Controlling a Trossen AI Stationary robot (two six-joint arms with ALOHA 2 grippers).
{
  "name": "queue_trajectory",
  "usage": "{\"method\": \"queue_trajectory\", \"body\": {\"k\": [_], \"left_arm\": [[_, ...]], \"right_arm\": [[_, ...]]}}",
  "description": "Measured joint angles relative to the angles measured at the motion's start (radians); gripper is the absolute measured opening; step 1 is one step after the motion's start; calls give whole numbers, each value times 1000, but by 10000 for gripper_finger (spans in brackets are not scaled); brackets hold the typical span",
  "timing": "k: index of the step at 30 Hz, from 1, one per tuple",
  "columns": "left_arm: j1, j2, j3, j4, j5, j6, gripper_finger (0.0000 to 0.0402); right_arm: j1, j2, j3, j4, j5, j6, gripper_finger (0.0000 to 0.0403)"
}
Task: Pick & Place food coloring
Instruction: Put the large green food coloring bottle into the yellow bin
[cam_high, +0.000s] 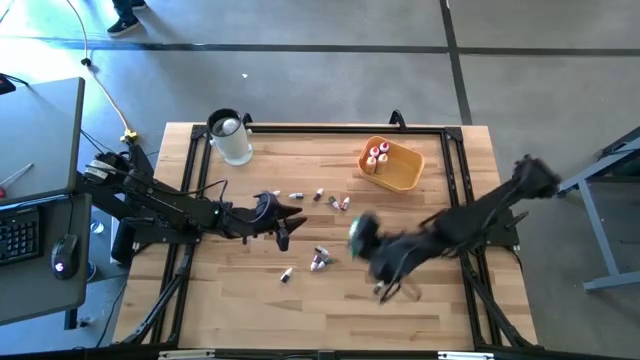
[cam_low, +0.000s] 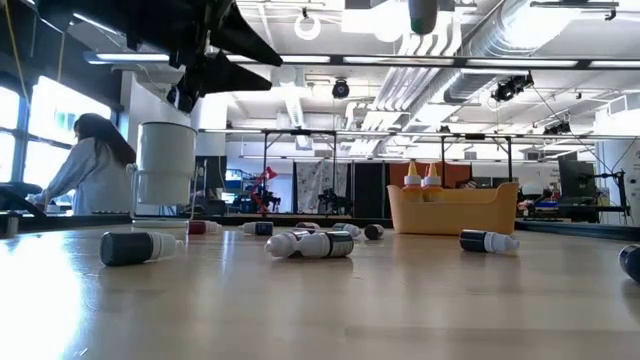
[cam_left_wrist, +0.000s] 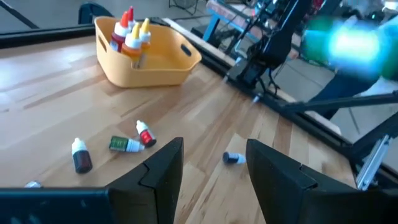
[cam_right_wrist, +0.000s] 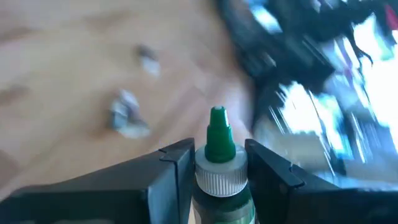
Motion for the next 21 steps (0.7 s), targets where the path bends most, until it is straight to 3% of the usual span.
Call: {"method": "queue_trajectory", "body": {"k": [3, 7, 13, 17, 21], "left_arm": [[0, 0, 0, 21, -14, 0, 172], [0, 0, 0, 29, -46, 0, 172], [0, 0, 0, 68, -46, 0, 172], [0, 0, 0, 68, -47, 0, 172], [0, 0, 0, 70, -48, 4, 172]], "right_arm": [[-27, -132, 0, -89, 141, 203, 113], [-78, -282, -21, -121, 232, 441, 115], [-171, -488, -251, -22, 243, 545, 121], [-241, -615, -503, 249, 234, 566, 111], [-324, -677, -771, 694, 242, 498, 112]]}}
